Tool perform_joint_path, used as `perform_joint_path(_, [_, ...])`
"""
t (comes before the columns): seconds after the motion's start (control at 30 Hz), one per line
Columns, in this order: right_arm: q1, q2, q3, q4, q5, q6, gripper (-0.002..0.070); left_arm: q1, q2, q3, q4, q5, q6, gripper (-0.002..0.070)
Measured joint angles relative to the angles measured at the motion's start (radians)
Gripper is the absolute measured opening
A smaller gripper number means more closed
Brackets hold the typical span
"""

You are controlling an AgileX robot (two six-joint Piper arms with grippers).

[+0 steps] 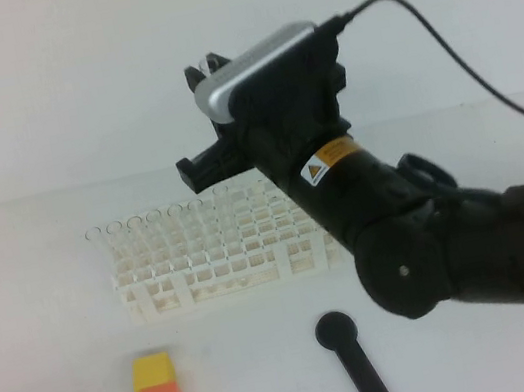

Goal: Place the test tubes

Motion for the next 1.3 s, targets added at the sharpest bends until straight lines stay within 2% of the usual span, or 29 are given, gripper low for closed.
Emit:
perform_joint_path(0.1, [0.0,0.044,0.001,0.049,-0.046,0.0,0.0127,-0.002,0.0,0.062,0.0,-0.021,-0.002,-0.0001])
perform_joint_path(0.4, [0.0,0.135,0.001,0.124,-0.109,0.023,0.0127,-0.003,-0.002,0.057,-0.014,0.23,-0.054,-0.0001])
perform_joint_path(0.77, [0.0,0.195,0.001,0.13,-0.134,0.059,0.0127,-0.003,-0.002,0.057,-0.016,0.416,-0.035,-0.0001])
perform_joint_path(1.3, [0.023,0.195,-0.049,0.103,-0.114,0.063,0.0127,-0.003,0.0,0.057,-0.014,0.416,0.027,-0.0001])
